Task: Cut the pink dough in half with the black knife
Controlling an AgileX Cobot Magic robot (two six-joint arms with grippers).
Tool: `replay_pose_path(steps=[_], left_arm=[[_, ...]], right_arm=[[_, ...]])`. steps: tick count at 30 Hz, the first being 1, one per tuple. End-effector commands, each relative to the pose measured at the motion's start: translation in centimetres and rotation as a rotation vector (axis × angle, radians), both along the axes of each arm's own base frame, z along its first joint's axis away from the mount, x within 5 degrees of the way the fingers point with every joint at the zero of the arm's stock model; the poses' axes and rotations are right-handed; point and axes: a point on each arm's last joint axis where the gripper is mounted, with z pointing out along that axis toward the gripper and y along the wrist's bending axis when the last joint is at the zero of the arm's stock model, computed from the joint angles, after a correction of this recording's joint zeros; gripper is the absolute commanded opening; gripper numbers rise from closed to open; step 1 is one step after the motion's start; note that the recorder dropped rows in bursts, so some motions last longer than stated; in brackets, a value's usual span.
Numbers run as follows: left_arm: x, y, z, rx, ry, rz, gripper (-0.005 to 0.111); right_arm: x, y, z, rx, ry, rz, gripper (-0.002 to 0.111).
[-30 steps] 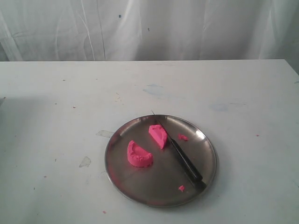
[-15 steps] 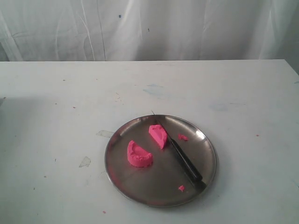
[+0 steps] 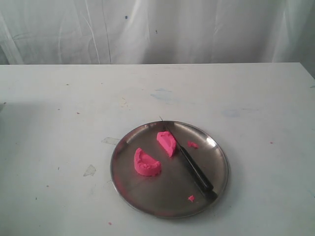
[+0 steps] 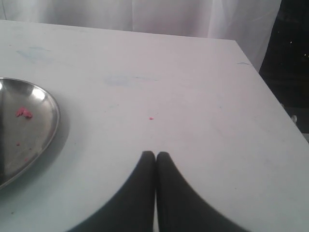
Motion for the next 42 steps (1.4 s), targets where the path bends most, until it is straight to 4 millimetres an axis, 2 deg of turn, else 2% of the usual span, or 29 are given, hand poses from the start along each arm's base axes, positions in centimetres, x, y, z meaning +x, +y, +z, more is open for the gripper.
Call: replay_pose_path(steps=[1, 5, 42], left_arm=[[-0.09, -0.04, -0.44, 0.0, 0.023, -0.002, 0.0], [-0.08, -0.03, -0.42, 0.06, 0.026, -0.033, 0.0], [-0.08, -0.03, -0.42, 0.061, 0.026, -0.033, 0.0]], right_arm=[[-0.01, -0.04, 0.01, -0.008, -0.01, -0.005, 0.0], [-0.01, -0.04, 0.01, -0.008, -0.01, -0.005, 0.0], [-0.01, -0.04, 0.01, -0.008, -0.01, -0.005, 0.0]])
